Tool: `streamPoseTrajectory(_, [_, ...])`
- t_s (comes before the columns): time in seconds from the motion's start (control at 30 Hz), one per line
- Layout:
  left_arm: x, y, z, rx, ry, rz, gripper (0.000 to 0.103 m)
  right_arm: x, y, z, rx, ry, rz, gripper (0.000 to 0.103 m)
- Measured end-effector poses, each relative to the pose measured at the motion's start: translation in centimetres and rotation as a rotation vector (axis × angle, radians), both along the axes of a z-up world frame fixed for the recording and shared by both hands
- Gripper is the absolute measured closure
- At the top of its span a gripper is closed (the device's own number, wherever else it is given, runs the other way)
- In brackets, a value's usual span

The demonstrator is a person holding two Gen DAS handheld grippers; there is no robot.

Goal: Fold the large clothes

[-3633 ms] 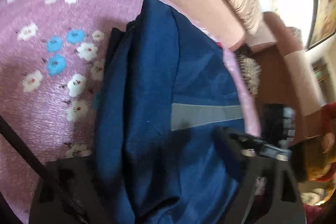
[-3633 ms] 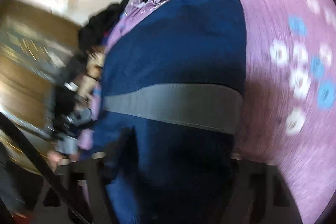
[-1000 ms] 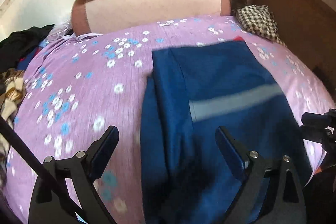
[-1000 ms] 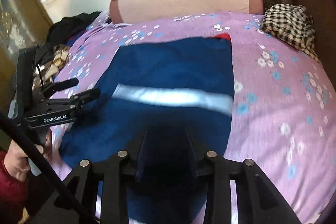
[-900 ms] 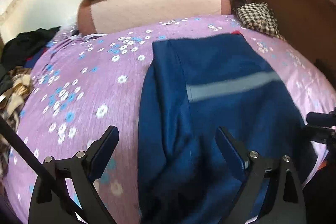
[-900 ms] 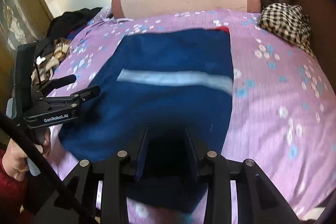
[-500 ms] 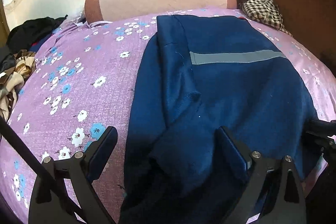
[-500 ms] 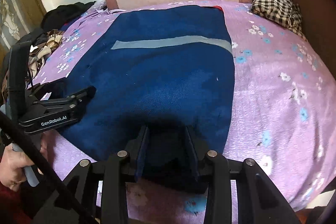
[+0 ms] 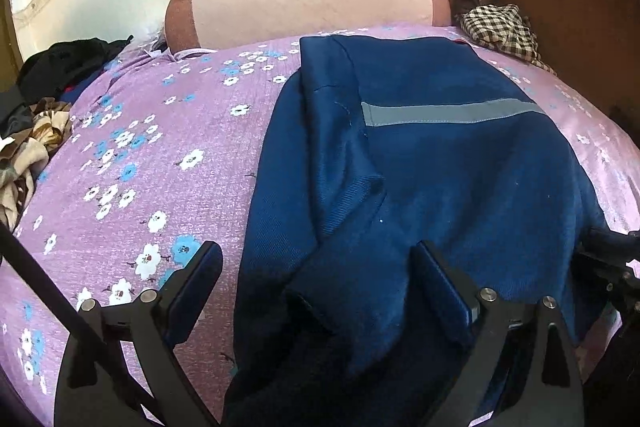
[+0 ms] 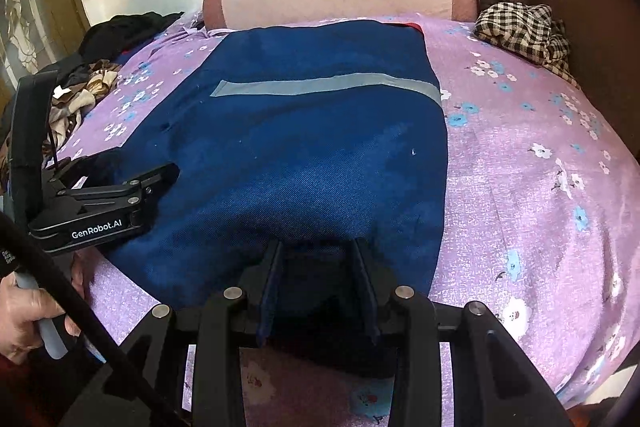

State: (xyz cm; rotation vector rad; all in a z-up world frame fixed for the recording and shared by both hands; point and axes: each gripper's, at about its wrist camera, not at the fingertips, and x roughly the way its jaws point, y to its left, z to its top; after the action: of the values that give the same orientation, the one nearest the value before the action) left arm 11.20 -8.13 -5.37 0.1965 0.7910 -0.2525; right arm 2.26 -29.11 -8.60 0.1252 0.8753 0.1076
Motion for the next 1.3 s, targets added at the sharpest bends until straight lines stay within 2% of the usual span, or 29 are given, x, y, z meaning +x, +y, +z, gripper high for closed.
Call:
streamPoseTrajectory(0.27, [-0.9,0.1,0.4,0.027,-0.008,0.011,0.007,0.3,-0.1,0.6,-0.002,0.036,0.007,0.062])
streamPoseTrajectory(0.37, [-1.2,0.1,0.4,0.035,-0.012,0.012,0.007,0.2,-0.1,0.7,0.004,0.039,0.009,0.058])
streamPoseTrajectory(0.6, [-1.7,0.1,0.7,0.039,-0.006,0.013,0.007,-0.3,0.8,1.0,-0.016,0.041,0.022,0.041])
streamPoseTrajectory(0.7, [-2.2,0.1,0.8,0.045,-0.009,0.009,0.007,-0.5,1.0,1.1,-0.021,0.035,0.018,0.039])
streamPoseTrajectory(0.93, [-4.0,1.1,1.0,-0.030,0.023,0.006,0.007,-1.9,1.3,1.7,-0.035,0.016,0.012,0.033])
streamPoseTrajectory(1.1, [-6.0,1.7,1.0,-0.069,0.029,0.013,0.007,-3.3,1.5,1.9,-0.050,-0.015,-0.005,0.032])
streamPoseTrajectory(1.17, [-6.7,2.0,1.1,-0.086,0.026,0.017,0.007,-4.0,1.8,2.0,-0.061,-0.029,-0.008,0.027])
streamPoseTrajectory(1.2, [-7.0,2.1,1.2,-0.089,0.023,0.018,0.007,-4.4,1.9,1.9,-0.045,-0.023,-0.005,0.020])
streamPoseTrajectory(1.3, [-8.1,2.3,1.7,-0.090,0.002,0.020,0.007,-5.8,1.5,1.4,0.062,-0.015,-0.001,0.021])
